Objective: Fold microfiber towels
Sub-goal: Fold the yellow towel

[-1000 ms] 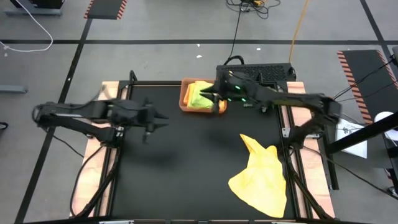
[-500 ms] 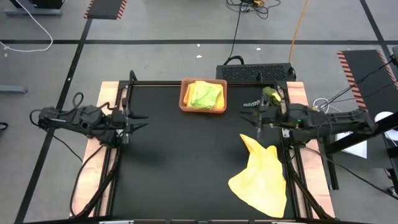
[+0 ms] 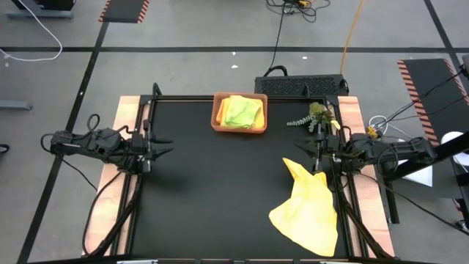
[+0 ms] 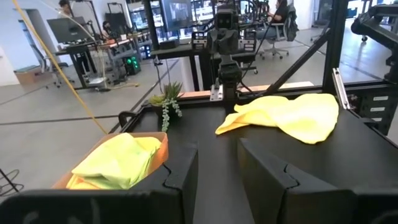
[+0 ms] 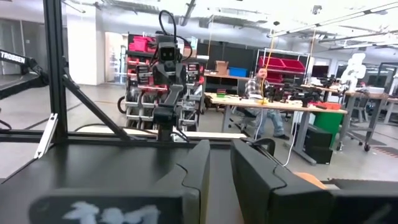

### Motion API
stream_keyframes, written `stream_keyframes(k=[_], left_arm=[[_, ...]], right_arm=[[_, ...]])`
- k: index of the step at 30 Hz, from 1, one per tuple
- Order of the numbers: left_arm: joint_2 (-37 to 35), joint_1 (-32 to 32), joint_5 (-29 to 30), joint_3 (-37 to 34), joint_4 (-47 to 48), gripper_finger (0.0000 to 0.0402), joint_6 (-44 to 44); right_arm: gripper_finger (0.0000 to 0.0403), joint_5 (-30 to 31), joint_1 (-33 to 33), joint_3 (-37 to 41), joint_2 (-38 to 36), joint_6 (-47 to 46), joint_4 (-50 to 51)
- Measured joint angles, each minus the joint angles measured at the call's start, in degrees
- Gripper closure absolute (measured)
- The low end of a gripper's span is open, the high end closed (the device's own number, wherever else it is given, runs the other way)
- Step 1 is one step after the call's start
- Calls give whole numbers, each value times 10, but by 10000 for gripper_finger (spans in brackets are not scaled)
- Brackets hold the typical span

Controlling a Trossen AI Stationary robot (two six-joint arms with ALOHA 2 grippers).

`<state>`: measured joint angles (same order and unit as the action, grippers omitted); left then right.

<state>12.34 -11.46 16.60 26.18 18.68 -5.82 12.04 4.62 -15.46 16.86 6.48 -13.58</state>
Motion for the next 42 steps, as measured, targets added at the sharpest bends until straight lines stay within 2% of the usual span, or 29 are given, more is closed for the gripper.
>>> stream_keyframes(k=[9,21,42], left_arm=[[3,0,0,0,-1,284,1],[3,0,-1,0,-1,284,1],[3,0,-1,0,-1,284,1]], right_arm=[[348,-1,0,46,-30,-2,-48],[348,-3,0,46,-30,-16,1],[348,-3,0,46,-19,-43,27]])
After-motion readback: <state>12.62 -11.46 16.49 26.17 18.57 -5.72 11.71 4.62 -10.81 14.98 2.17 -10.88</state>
